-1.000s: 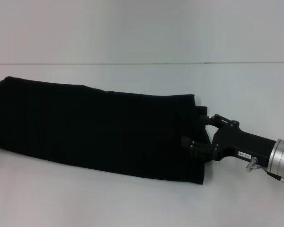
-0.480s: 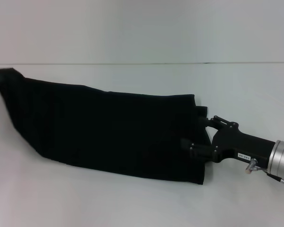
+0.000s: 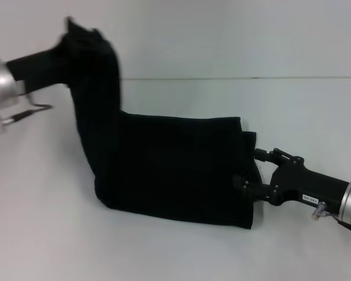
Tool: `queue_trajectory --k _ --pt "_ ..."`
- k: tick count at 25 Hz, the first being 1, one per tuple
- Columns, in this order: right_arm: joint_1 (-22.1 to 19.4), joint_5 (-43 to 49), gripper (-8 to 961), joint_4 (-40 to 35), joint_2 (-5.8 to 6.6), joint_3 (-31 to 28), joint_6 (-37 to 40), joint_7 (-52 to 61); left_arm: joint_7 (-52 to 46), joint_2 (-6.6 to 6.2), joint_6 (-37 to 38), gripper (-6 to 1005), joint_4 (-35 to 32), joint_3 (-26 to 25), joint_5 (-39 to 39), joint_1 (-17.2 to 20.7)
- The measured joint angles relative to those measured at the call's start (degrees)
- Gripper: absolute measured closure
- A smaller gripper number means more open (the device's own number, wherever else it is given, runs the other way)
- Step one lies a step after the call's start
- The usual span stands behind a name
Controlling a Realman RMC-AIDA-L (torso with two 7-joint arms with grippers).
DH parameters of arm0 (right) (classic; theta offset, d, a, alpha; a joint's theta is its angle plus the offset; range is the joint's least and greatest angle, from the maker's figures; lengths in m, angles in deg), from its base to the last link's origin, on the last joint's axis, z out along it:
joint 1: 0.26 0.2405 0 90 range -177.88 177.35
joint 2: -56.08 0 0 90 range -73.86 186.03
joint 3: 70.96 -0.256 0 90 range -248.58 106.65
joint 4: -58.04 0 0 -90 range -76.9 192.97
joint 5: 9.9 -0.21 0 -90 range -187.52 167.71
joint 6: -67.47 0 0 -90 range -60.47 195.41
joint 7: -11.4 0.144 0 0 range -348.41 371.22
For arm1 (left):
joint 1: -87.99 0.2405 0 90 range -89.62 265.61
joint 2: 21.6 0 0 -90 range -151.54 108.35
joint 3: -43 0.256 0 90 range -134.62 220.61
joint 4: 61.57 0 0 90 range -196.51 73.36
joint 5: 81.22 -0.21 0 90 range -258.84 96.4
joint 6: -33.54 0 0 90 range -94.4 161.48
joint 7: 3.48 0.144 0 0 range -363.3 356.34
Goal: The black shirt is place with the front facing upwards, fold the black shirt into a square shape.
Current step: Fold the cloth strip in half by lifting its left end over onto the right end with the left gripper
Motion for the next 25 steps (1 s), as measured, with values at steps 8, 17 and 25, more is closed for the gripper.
queue_trajectory --k 8,17,25 --pt "-1.37 -0.09 12 -0.03 0.07 -0.59 0.01 0.21 2.53 7.48 -0.68 943 0.8 3.52 0.07 -4.04" --pt "-1.57 -0.11 11 0.43 -0.1 -0.64 -0.43 0.38 12.16 10.66 -4.11 940 15.74 4.69 -0.31 -3.19" --pt "1.51 -1.03 11 2.91 -0.33 -0.65 -7.19 0.4 14.31 10.79 -3.55 937 19.66 5.87 -1.33 -2.34"
